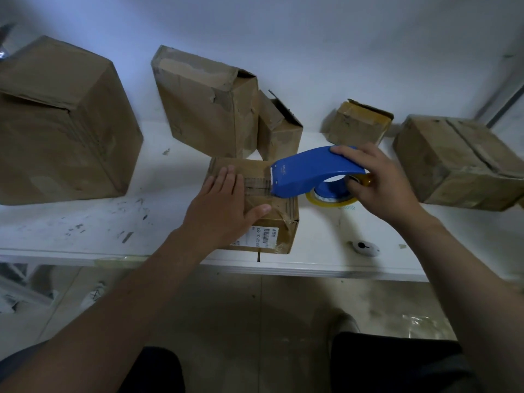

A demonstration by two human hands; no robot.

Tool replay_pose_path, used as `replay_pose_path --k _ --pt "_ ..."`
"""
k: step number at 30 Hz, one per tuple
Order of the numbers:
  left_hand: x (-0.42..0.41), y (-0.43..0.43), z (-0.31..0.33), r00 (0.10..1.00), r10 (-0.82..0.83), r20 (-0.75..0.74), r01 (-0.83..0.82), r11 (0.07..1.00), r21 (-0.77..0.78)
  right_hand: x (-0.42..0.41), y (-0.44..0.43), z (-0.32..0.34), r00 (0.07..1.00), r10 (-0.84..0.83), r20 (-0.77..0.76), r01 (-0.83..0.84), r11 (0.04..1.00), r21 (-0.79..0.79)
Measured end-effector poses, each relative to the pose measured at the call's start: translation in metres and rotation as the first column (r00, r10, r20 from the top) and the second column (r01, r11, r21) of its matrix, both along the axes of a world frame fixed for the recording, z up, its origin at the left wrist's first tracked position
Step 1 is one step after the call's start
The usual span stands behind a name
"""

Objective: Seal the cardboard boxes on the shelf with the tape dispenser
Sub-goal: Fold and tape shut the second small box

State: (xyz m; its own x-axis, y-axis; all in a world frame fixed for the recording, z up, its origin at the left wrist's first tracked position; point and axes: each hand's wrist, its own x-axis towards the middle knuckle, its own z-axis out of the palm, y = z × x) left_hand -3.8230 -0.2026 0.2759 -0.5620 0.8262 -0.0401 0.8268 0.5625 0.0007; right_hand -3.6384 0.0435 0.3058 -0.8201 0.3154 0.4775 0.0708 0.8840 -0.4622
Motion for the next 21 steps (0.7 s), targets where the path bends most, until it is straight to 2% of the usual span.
replay_pose_path --k 7,18,21 --pt "-0.001 0.000 -0.001 1.000 -0.006 0.003 0.006 1.000 -0.019 0.004 0.008 0.000 0.999 0.042 0.015 -0.043 0.998 0.037" --pt "-0.001 -0.001 -0.001 1.000 0.002 0.008 -0.002 1.000 0.003 0.041 0.036 0.003 0.998 -0.029 -0.049 0.030 0.999 0.028" --pt "-0.001 0.000 -0.002 1.000 0.002 -0.006 -0.002 1.000 0.005 0.056 0.046 -0.007 0.999 -0.026 -0.023 0.027 0.999 0.027"
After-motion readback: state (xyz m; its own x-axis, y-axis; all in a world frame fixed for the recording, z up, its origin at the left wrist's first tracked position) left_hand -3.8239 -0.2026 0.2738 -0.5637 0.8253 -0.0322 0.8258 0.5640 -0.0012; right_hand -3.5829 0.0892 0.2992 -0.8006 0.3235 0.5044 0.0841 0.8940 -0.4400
